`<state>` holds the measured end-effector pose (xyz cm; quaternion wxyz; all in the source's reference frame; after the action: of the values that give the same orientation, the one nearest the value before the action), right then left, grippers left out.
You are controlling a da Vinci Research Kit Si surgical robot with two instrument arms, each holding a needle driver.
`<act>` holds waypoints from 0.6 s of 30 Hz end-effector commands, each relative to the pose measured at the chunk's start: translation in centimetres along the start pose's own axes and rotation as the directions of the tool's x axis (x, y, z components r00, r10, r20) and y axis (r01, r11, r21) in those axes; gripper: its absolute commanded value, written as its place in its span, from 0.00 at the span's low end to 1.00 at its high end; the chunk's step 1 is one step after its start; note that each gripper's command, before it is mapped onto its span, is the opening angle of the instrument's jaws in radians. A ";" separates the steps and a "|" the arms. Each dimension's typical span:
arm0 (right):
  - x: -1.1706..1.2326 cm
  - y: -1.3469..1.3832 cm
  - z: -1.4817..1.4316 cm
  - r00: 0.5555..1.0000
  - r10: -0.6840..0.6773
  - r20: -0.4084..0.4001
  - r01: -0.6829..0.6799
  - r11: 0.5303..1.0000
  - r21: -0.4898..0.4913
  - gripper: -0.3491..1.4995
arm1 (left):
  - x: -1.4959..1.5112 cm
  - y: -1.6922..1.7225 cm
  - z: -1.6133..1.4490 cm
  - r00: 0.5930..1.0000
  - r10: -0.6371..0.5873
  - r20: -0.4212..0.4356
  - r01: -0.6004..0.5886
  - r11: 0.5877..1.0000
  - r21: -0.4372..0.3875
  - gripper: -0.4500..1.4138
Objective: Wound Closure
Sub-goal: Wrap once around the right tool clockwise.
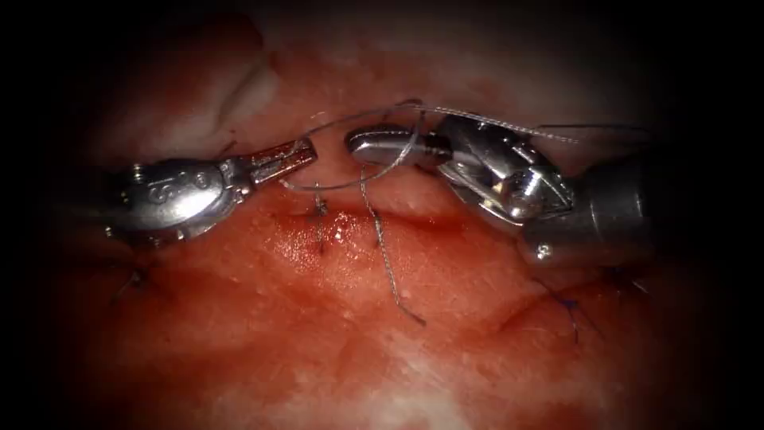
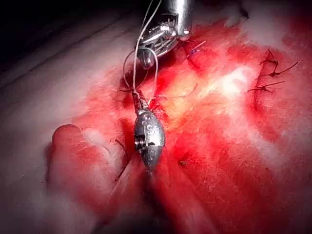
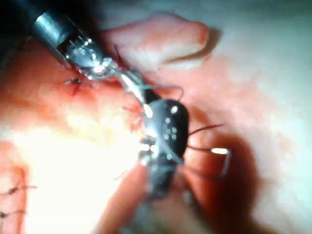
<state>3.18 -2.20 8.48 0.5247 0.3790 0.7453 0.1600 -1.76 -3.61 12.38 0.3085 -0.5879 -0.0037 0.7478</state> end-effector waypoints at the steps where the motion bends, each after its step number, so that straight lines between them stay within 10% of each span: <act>1: -0.05 0.06 0.05 0.999 -0.004 0.035 0.003 0.999 0.034 0.00 | -0.05 0.02 0.08 1.000 0.001 -0.002 -0.001 1.000 -0.007 0.00; 15: 0.17 0.27 0.26 0.921 -0.213 0.326 0.123 0.953 0.276 0.00 | -0.02 0.01 0.26 1.000 -0.002 0.001 0.002 0.999 -0.032 0.00; 18: 0.17 0.25 0.29 0.897 -0.228 0.378 0.104 0.941 0.322 0.15 | -0.04 -0.01 0.28 1.000 0.001 0.008 -0.001 0.999 -0.036 0.00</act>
<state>3.45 -1.95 8.38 0.6207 0.4148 0.6596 -0.0871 -1.94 -3.50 12.46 0.2979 -0.5887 -0.0182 0.7512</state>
